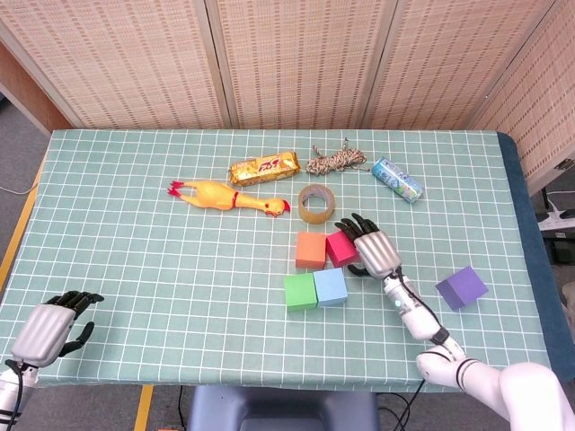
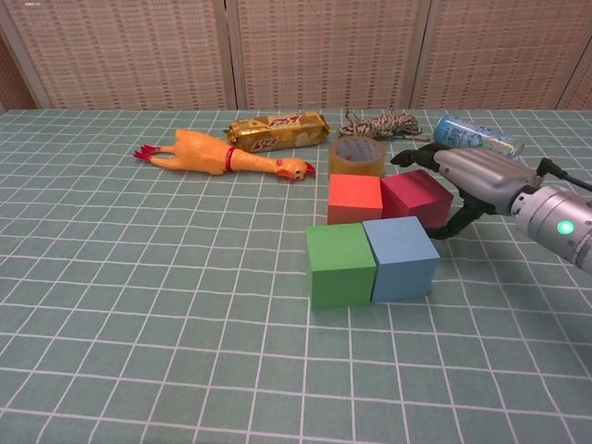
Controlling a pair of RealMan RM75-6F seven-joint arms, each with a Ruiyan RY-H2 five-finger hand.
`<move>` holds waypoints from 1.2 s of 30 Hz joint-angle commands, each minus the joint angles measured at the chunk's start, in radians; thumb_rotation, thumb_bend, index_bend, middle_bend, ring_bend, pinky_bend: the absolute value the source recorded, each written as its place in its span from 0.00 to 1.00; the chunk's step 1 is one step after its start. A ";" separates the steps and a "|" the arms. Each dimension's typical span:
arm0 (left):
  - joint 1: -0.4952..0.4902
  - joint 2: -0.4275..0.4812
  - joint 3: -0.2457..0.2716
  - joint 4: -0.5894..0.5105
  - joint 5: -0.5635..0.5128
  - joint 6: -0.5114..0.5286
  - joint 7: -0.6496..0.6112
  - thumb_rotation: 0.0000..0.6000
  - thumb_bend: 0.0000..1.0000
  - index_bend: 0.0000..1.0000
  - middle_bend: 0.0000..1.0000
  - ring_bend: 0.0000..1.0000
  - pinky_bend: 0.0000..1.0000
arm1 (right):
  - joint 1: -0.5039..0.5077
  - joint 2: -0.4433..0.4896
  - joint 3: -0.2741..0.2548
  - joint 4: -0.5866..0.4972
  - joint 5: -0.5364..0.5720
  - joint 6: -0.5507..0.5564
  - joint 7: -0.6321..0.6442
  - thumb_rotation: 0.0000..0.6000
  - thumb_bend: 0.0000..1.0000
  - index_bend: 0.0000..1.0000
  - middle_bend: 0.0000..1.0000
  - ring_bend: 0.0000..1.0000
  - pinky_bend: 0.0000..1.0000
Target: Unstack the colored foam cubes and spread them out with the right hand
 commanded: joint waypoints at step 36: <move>-0.007 -0.005 0.007 -0.011 0.001 -0.016 0.019 1.00 0.46 0.31 0.36 0.30 0.47 | -0.250 0.527 -0.272 -0.533 -0.139 0.180 -0.098 1.00 0.08 0.18 0.22 0.06 0.18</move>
